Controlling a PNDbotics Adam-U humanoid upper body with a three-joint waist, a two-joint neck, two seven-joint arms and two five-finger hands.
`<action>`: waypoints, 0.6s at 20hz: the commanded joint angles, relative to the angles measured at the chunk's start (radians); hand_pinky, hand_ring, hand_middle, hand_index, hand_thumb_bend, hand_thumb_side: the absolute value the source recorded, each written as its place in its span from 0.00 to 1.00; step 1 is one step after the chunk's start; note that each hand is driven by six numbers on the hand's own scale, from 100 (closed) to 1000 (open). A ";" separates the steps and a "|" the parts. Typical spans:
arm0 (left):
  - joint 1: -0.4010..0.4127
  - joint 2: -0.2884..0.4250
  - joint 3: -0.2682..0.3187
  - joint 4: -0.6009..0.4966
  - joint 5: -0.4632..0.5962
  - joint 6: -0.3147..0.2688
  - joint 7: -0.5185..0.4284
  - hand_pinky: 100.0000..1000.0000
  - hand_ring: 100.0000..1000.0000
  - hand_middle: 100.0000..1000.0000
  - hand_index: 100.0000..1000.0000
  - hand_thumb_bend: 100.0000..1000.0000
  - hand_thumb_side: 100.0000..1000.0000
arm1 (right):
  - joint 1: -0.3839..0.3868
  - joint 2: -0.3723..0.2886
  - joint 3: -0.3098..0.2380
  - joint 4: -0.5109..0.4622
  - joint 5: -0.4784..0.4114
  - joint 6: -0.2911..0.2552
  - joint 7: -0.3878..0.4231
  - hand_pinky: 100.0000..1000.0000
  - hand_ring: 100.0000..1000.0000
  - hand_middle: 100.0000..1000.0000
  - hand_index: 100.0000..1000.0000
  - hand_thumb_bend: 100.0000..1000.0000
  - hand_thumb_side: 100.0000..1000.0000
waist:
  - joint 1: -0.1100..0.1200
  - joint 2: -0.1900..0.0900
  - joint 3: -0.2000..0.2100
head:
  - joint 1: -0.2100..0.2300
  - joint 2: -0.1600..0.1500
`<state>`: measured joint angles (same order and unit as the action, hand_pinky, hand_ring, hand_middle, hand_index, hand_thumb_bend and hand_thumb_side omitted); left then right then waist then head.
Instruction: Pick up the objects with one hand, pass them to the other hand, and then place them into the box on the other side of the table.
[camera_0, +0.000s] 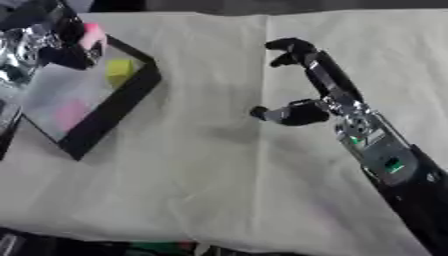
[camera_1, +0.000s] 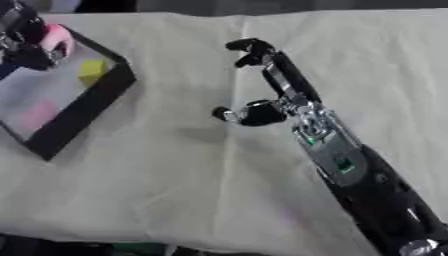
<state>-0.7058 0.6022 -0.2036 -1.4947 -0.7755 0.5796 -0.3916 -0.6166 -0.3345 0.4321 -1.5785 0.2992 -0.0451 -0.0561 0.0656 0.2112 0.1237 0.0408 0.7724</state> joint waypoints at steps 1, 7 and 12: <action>-0.017 0.038 0.027 0.038 0.004 0.003 0.022 0.60 0.49 0.34 0.34 0.09 0.00 | -0.020 -0.016 -0.003 -0.034 -0.010 0.005 -0.003 0.80 0.70 0.81 0.84 0.64 0.00 | -0.013 -0.018 -0.001 | 0.019 -0.002; -0.013 0.040 0.036 0.084 -0.003 -0.008 0.053 0.72 0.67 0.58 0.68 0.45 0.30 | -0.021 -0.019 -0.003 -0.048 -0.016 0.008 -0.002 0.80 0.70 0.79 0.84 0.64 0.00 | -0.017 -0.015 -0.001 | 0.023 -0.002; -0.007 0.044 0.044 0.084 -0.035 -0.028 0.097 0.80 0.77 0.71 0.79 0.80 0.72 | -0.021 -0.021 -0.005 -0.056 -0.020 0.009 -0.003 0.80 0.70 0.79 0.84 0.65 0.00 | -0.020 -0.015 -0.003 | -0.002 -0.002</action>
<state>-0.7016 0.6061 -0.1786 -1.4031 -0.7988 0.5557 -0.3092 -0.6175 -0.3398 0.4324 -1.6061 0.2856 -0.0390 -0.0570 0.0565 0.2114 0.1211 0.0462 0.7724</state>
